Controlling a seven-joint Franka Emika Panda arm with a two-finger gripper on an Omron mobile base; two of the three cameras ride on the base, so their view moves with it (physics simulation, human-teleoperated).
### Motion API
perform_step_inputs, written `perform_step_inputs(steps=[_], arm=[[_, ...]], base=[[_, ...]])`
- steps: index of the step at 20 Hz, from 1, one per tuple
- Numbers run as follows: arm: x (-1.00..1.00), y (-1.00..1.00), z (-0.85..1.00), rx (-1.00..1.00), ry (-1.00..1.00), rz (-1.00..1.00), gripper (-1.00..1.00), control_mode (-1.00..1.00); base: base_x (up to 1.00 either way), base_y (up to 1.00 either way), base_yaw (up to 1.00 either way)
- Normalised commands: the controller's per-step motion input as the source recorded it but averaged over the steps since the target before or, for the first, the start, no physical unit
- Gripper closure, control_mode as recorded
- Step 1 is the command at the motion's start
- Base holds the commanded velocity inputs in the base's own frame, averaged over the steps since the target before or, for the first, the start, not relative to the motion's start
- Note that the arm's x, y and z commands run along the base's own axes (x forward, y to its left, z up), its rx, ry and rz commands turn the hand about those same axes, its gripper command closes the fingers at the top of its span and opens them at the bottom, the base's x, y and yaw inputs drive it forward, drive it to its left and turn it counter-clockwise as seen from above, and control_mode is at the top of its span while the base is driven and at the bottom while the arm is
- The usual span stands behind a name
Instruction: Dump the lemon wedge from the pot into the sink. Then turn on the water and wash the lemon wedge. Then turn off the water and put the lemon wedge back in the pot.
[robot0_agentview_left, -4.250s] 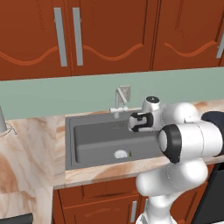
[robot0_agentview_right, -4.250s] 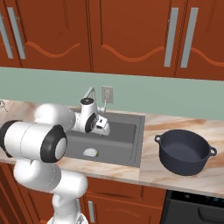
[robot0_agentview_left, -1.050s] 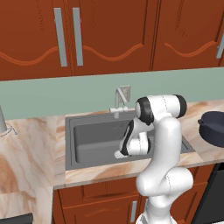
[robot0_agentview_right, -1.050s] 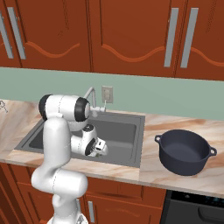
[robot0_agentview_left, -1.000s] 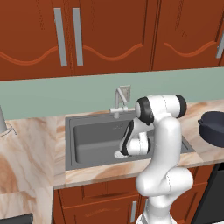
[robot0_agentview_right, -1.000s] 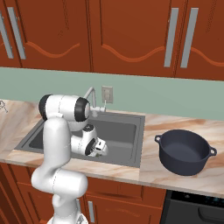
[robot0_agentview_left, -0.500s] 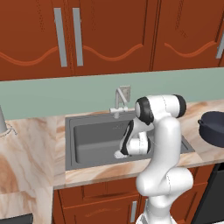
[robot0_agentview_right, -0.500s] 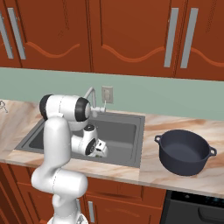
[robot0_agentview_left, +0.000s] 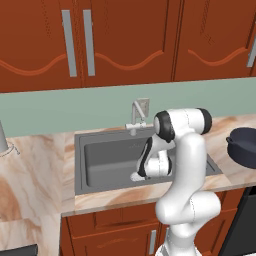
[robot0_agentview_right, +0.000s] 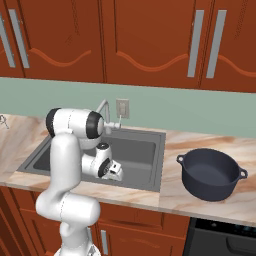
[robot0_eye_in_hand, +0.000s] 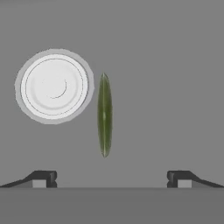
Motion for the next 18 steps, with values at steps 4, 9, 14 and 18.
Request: perform_step_inputs(steps=[4,9,14,18], arm=[[0.49,0.0,-0.11,-0.02,0.0,0.0,-1.0,-1.0],[0.47,0.0,0.0,-0.03,0.0,0.0,-1.0,-1.0],[0.42,0.0,-0.05,-0.02,0.0,0.0,-1.0,-1.0],[0.2,0.0,-0.14,0.0,0.04,0.0,-1.0,-1.0]], base=[[0.0,0.0,0.0],[0.0,0.0,0.0],[0.0,0.0,0.0],[0.0,0.0,0.0]])
